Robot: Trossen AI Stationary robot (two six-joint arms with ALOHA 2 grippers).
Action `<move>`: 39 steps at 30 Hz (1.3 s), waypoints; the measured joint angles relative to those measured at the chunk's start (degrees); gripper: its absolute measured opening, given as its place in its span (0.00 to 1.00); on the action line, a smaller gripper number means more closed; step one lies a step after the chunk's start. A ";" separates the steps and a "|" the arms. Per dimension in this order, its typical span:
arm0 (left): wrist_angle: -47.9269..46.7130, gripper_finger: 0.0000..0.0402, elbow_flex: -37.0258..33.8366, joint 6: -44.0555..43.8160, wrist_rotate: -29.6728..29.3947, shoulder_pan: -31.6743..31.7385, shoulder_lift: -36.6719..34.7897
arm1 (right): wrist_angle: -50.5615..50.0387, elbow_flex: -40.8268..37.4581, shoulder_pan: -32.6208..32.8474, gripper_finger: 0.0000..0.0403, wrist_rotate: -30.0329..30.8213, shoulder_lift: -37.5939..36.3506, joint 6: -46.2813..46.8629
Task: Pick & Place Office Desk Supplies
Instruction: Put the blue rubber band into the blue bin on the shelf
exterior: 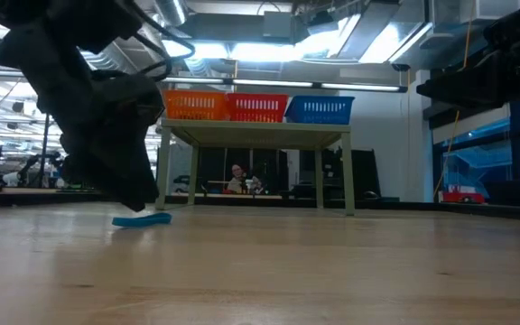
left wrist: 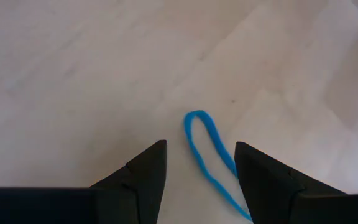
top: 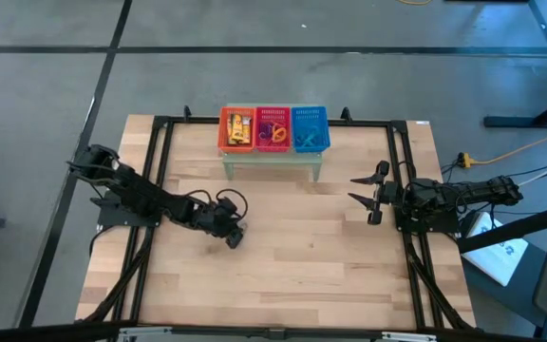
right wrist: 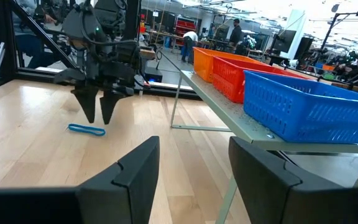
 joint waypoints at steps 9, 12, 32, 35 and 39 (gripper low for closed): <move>-0.93 0.46 0.01 0.17 -0.63 2.02 2.41 | 0.01 -0.01 0.00 0.48 0.01 -0.02 0.02; 3.35 0.46 0.09 1.35 -0.52 2.36 4.78 | 0.00 -0.01 0.00 0.48 -0.01 -0.02 0.04; 1.74 0.42 0.42 0.91 4.79 3.58 12.11 | 0.01 -0.01 0.01 0.48 0.00 -0.01 0.20; -0.80 0.38 0.44 1.07 5.11 3.58 11.72 | 0.00 -0.01 0.01 0.48 0.01 0.00 0.20; -2.18 0.34 0.44 3.15 5.55 3.52 11.72 | 0.01 -0.01 0.00 0.48 0.01 -0.02 0.18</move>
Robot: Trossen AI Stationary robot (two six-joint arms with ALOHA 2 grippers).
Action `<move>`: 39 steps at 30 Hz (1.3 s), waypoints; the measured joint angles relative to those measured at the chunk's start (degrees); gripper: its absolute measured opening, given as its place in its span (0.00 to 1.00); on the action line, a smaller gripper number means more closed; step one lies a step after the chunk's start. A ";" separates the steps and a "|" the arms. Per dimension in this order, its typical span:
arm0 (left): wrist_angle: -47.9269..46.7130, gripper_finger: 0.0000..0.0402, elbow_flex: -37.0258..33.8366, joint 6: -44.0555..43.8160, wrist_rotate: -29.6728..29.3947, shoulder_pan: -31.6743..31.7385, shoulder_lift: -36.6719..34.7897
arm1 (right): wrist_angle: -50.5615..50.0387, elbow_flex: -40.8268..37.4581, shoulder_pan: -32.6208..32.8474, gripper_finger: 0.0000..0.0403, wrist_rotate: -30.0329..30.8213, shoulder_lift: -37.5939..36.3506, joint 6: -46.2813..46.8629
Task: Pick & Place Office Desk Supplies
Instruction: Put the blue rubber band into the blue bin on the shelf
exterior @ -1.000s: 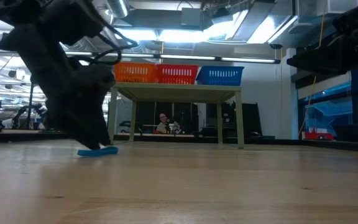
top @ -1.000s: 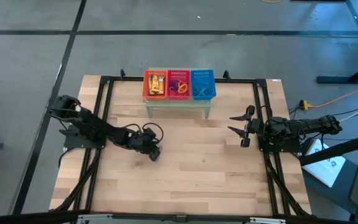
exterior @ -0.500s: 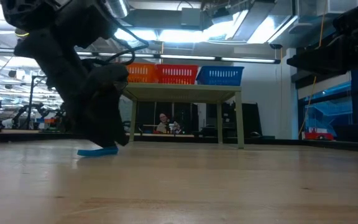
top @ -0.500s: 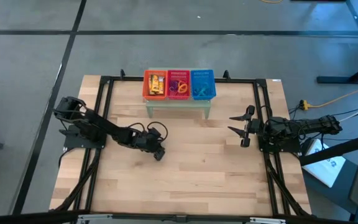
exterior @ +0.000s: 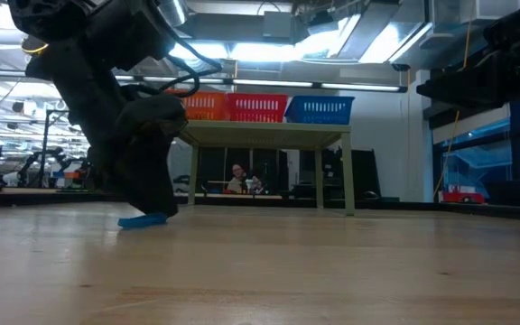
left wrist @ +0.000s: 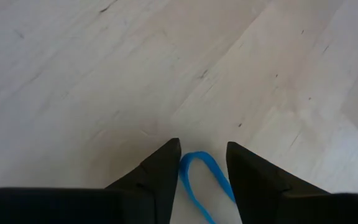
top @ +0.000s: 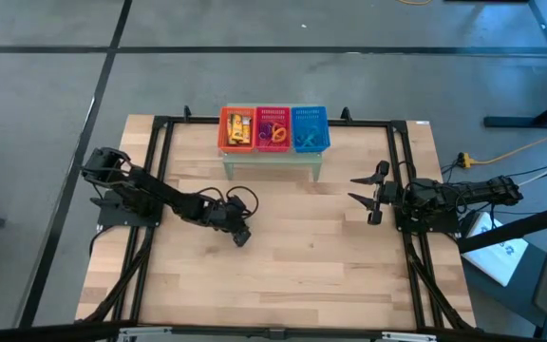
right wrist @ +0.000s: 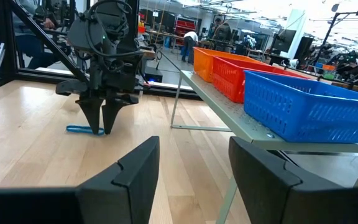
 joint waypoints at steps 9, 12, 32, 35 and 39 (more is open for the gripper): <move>-0.90 0.36 -0.17 5.13 4.50 0.37 -1.91 | 0.00 0.00 0.02 0.48 0.00 -0.01 -0.01; -3.88 0.39 -0.40 7.80 9.29 1.89 -4.45 | 0.00 0.00 0.02 0.48 -0.01 0.00 -0.03; -7.06 0.40 -0.23 11.29 5.23 2.25 -3.38 | -0.01 0.00 0.02 0.48 0.00 0.02 -0.18; -7.30 0.37 -0.15 11.12 4.30 2.26 -2.96 | 0.01 0.00 0.00 0.48 0.00 0.02 -0.16; -7.65 0.34 -0.11 11.31 2.75 1.21 -2.47 | 0.01 0.00 0.02 0.48 0.00 0.00 -0.16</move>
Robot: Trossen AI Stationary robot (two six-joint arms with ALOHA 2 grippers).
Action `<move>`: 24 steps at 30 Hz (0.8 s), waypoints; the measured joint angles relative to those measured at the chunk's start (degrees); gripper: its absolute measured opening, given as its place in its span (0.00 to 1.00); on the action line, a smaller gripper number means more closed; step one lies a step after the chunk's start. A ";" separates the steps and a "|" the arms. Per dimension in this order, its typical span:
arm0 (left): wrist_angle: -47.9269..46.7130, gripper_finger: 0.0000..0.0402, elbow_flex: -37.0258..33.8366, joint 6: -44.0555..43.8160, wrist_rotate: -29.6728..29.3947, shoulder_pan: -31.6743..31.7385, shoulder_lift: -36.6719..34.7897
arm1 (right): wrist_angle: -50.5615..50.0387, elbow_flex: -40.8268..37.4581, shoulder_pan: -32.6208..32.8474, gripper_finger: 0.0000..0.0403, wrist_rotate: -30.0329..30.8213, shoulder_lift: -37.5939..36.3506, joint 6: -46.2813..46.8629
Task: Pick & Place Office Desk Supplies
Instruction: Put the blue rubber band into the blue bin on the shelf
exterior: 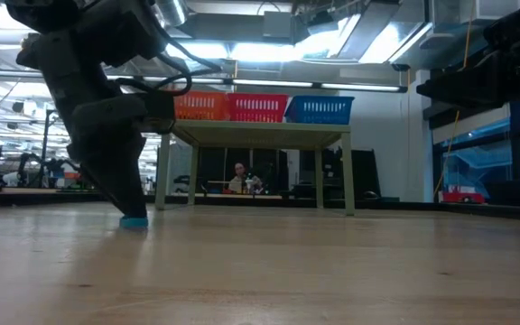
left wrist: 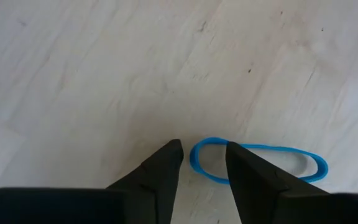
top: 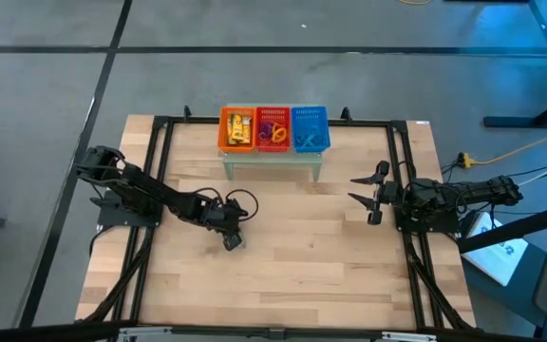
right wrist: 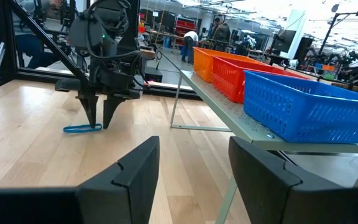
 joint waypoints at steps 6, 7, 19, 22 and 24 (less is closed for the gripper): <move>-0.33 0.31 0.04 0.74 -1.04 -0.73 0.02 | -0.01 0.00 -0.02 0.48 0.00 0.00 0.02; -0.43 0.29 0.04 1.19 -0.95 -0.73 0.02 | 0.00 0.00 -0.01 0.48 0.00 0.00 0.02; 3.18 0.01 -0.34 1.18 3.37 -0.41 -0.39 | -0.01 0.01 -0.01 0.48 -0.01 0.01 0.20; 3.70 0.00 -0.48 0.84 4.55 -0.38 -2.31 | 0.00 0.00 0.00 0.48 -0.02 0.01 0.17; 3.98 0.00 -0.48 0.72 5.27 0.21 -3.95 | -0.02 0.00 -0.01 0.48 -0.02 0.01 0.17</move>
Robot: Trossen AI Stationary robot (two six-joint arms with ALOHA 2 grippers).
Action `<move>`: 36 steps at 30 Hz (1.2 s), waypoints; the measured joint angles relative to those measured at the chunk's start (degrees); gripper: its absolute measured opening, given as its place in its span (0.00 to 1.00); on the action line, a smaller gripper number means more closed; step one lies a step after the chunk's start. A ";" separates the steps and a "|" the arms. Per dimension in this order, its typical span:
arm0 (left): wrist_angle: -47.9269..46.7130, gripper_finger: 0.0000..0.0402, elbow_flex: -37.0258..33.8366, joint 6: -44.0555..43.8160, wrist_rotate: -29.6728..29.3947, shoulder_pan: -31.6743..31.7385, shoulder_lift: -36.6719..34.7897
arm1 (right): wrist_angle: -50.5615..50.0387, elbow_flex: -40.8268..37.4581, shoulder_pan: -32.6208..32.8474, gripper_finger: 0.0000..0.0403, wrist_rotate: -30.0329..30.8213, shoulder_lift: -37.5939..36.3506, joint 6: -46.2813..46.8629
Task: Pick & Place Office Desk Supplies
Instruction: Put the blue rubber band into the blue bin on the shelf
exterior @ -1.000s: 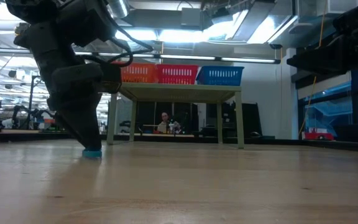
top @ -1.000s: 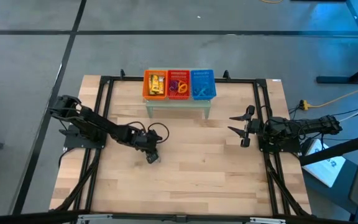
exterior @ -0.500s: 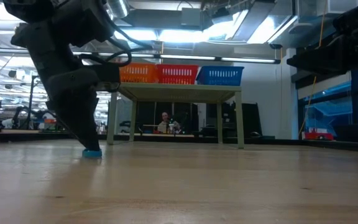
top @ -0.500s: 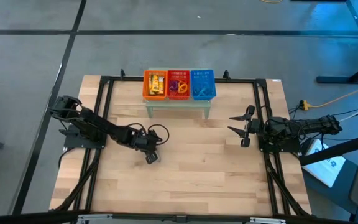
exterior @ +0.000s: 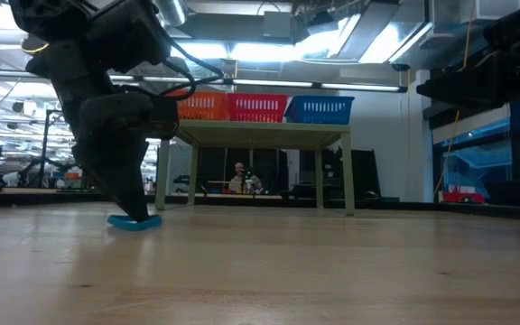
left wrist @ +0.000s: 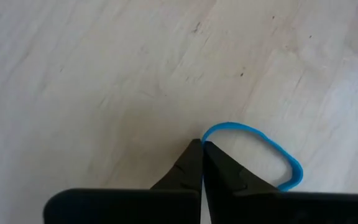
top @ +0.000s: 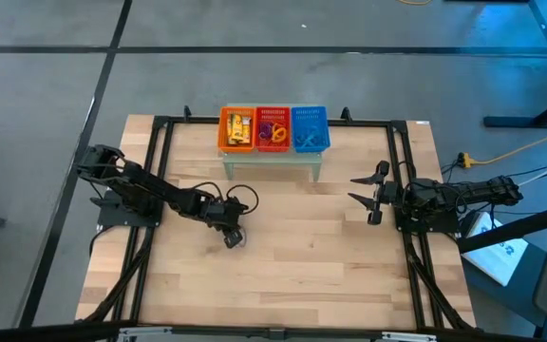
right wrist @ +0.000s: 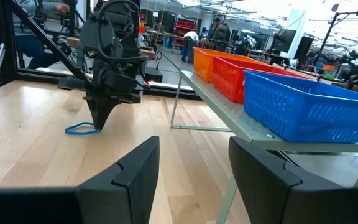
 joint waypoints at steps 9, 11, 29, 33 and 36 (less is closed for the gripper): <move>-0.34 0.00 -0.33 -0.93 0.31 1.44 -7.60 | 0.01 0.00 0.00 0.48 0.00 -0.01 0.00; 0.68 0.00 -0.15 -0.92 -0.49 1.79 -9.67 | 0.01 0.00 0.01 0.48 0.00 0.01 0.00; 32.65 0.01 0.02 14.38 -4.40 4.88 -30.69 | 0.01 0.01 0.00 0.48 0.02 0.00 -0.09; 34.51 0.00 3.68 23.86 -4.18 8.82 -34.19 | 0.02 0.00 0.01 0.48 0.02 0.00 -0.20; 28.76 0.00 8.64 28.88 -0.20 14.15 -34.81 | 0.02 0.00 0.02 0.48 0.02 -0.01 -0.20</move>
